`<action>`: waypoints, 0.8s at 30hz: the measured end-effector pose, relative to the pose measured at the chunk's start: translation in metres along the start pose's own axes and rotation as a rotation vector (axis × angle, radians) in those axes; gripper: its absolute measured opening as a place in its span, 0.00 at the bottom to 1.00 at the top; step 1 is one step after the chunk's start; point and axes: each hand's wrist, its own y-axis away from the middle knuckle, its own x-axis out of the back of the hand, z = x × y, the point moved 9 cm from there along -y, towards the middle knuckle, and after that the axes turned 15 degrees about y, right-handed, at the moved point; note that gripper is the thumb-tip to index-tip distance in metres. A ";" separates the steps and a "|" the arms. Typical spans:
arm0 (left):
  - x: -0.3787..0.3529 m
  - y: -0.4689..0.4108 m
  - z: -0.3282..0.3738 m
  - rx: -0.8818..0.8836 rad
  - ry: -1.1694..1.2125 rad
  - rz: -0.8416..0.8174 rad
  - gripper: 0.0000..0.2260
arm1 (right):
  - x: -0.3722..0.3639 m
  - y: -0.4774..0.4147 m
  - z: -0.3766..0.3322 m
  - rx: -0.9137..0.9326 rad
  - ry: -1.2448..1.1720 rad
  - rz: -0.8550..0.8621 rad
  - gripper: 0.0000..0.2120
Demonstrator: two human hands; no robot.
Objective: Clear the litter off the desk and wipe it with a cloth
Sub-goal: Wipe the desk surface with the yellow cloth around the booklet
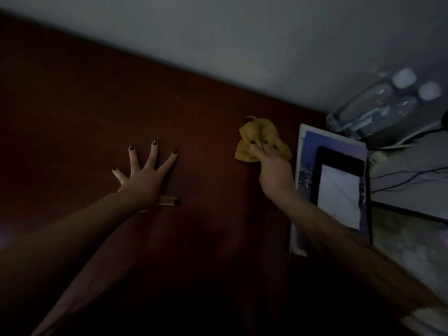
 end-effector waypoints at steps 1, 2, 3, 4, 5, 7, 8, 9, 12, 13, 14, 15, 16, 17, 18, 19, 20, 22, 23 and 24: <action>-0.005 0.002 -0.001 -0.033 -0.034 0.008 0.46 | -0.003 0.016 -0.006 -0.006 -0.003 0.002 0.29; -0.011 0.005 -0.002 -0.064 -0.057 0.020 0.42 | -0.005 0.032 -0.012 -0.015 -0.001 0.005 0.29; -0.017 0.008 -0.002 -0.087 -0.061 0.035 0.38 | -0.008 0.047 -0.017 -0.024 0.000 0.008 0.29; -0.023 0.010 -0.001 -0.097 -0.053 0.051 0.36 | -0.012 0.062 -0.023 -0.029 -0.008 0.007 0.30; -0.029 0.011 0.000 -0.094 -0.039 0.062 0.35 | -0.018 0.076 -0.029 -0.026 -0.024 -0.005 0.31; -0.038 0.011 0.002 -0.070 -0.016 0.065 0.39 | -0.029 0.103 -0.046 0.019 -0.039 -0.048 0.33; -0.040 0.010 0.002 -0.062 -0.014 0.061 0.41 | -0.033 0.114 -0.054 0.050 -0.038 -0.065 0.34; -0.041 0.010 0.002 -0.056 -0.015 0.053 0.44 | -0.035 0.122 -0.059 0.080 -0.041 -0.071 0.34; -0.041 0.008 0.000 -0.036 -0.004 0.010 0.50 | -0.038 0.123 -0.059 0.171 -0.007 -0.100 0.35; -0.041 0.007 0.000 -0.033 -0.010 -0.003 0.51 | -0.039 0.116 -0.056 0.206 0.014 -0.122 0.34; -0.042 0.007 0.000 -0.031 -0.021 -0.017 0.53 | -0.037 0.108 -0.051 0.236 0.029 -0.134 0.34; -0.043 0.007 0.001 -0.028 -0.029 -0.029 0.54 | -0.033 0.096 -0.047 0.256 0.042 -0.134 0.34; -0.043 0.007 0.001 -0.024 -0.035 -0.039 0.56 | -0.028 0.082 -0.043 0.265 0.056 -0.118 0.33; -0.043 0.008 0.001 -0.020 -0.040 -0.046 0.58 | -0.022 0.066 -0.040 0.264 0.073 -0.090 0.33; -0.043 0.008 0.000 -0.018 -0.044 -0.051 0.59 | -0.016 0.049 -0.037 0.259 0.090 -0.064 0.33; -0.043 0.008 0.000 -0.018 -0.046 -0.054 0.60 | -0.012 0.031 -0.033 0.253 0.104 -0.049 0.33; -0.043 0.008 -0.001 -0.019 -0.047 -0.055 0.60 | -0.008 0.012 -0.030 0.246 0.118 -0.037 0.32; -0.042 0.007 0.000 -0.017 -0.042 -0.060 0.61 | 0.000 -0.025 -0.022 0.237 0.151 -0.021 0.31; -0.042 0.008 0.000 -0.015 -0.041 -0.065 0.61 | 0.002 -0.040 -0.019 0.230 0.167 -0.023 0.31; -0.043 0.007 -0.001 -0.015 -0.039 -0.069 0.61 | 0.004 -0.051 -0.016 0.216 0.180 -0.022 0.31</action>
